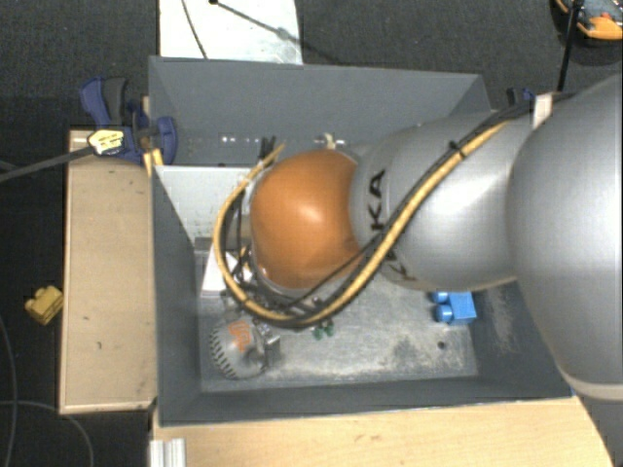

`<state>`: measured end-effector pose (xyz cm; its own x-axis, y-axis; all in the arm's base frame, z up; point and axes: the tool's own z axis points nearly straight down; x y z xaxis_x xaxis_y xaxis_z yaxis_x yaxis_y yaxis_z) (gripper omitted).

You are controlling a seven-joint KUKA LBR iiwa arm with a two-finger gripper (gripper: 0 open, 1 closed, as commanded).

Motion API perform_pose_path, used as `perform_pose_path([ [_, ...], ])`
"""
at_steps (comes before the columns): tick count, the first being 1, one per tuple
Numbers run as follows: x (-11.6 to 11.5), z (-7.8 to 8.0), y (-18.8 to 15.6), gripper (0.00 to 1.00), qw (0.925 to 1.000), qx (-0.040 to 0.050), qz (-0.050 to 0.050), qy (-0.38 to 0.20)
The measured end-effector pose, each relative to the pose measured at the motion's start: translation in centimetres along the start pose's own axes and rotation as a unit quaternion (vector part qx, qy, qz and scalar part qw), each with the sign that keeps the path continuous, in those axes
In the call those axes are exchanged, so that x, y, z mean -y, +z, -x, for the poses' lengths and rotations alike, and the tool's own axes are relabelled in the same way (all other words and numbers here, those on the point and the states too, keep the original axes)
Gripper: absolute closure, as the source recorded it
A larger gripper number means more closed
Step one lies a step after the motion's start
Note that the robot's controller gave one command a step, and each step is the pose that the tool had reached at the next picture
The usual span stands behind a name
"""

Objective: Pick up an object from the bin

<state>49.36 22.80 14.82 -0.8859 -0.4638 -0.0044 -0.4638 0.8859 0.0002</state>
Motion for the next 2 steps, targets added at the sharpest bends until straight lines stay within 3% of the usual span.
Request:
perform_pose_path([
  [2, 0.0, 0.02, -1.91, 1.0, 1.0, -0.0004, 0.0, 0.001],
])
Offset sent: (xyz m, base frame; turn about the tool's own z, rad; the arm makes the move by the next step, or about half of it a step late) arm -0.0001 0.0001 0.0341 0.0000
